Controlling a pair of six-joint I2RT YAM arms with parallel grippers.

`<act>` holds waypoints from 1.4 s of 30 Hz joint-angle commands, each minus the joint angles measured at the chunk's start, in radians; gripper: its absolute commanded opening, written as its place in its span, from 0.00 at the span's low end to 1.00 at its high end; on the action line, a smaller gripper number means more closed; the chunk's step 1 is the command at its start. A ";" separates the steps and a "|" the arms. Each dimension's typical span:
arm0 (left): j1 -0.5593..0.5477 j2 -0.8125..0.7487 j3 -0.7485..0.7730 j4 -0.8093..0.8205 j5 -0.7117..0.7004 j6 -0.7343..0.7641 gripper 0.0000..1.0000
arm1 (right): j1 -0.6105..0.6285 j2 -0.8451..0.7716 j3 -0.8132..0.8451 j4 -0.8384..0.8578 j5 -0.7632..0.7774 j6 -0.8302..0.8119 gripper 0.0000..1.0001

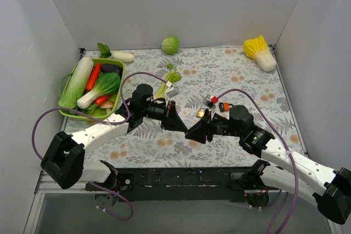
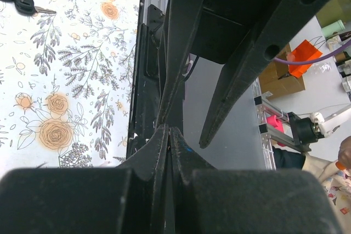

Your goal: Unlock with the key

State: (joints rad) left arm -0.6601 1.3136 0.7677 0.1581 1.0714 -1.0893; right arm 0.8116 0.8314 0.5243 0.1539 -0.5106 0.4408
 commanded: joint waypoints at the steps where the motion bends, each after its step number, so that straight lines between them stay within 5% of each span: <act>1: 0.002 -0.051 -0.001 0.014 0.022 0.017 0.00 | -0.005 0.008 -0.015 0.095 -0.039 0.029 0.43; 14: -0.010 -0.054 -0.011 0.026 0.030 0.016 0.00 | -0.008 0.031 -0.041 0.162 -0.048 0.072 0.25; 22: -0.016 -0.063 -0.011 0.027 0.030 0.023 0.00 | -0.014 0.040 -0.043 0.131 -0.016 0.064 0.01; 26: -0.016 -0.066 -0.013 0.034 0.029 0.019 0.00 | -0.015 0.029 -0.058 0.137 0.001 0.067 0.01; 28: -0.016 -0.065 -0.013 0.041 0.013 0.008 0.29 | -0.015 0.017 -0.066 0.144 0.012 0.068 0.01; 30: -0.018 -0.070 -0.016 0.047 -0.027 -0.012 0.71 | -0.017 0.003 -0.079 0.150 0.035 0.075 0.01; 34: -0.012 -0.120 -0.027 0.067 -0.203 -0.035 0.98 | -0.043 -0.018 -0.096 0.122 0.087 0.090 0.01; 42: 0.027 -0.091 -0.038 0.031 -0.569 -0.146 0.95 | -0.201 -0.084 -0.073 -0.039 0.181 0.015 0.01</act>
State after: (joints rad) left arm -0.6453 1.1797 0.7338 0.2184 0.7418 -1.1767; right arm 0.6903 0.7910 0.4263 0.1822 -0.3923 0.5053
